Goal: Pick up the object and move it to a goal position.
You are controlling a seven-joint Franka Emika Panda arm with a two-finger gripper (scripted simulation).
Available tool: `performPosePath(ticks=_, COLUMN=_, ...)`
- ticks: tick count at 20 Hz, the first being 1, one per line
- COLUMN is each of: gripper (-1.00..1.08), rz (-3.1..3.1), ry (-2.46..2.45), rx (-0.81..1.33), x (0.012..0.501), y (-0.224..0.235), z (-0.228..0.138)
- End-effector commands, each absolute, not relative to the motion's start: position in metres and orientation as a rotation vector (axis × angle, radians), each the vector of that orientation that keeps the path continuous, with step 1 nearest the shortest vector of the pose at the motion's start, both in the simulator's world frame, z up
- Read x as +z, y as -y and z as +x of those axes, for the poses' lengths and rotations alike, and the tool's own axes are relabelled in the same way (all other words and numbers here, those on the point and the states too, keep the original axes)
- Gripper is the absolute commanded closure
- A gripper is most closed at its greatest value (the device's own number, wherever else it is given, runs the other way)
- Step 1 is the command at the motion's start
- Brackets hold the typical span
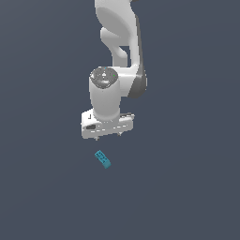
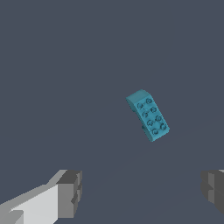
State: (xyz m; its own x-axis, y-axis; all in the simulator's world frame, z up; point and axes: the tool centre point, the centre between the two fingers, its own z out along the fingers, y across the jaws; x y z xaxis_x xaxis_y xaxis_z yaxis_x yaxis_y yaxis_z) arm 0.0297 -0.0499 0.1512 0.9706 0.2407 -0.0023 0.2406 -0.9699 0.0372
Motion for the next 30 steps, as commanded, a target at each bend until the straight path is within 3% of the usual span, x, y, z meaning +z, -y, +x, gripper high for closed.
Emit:
performPosePath(ticks=1, gripper=-0.92, rz=3.070, ry=-0.471, rx=0.000, x=0.143, y=0.054, z=0.036)
performPosePath(ticks=17, gripper=-0.92, rz=2.962, ry=-1.016, rx=-0.005, x=0.089, y=0.079, z=0.071)
performPosePath(ticks=30, gripper=-0.92, rz=2.917, ry=-1.167, rx=0.000, x=0.072, y=0.087, z=0.080)
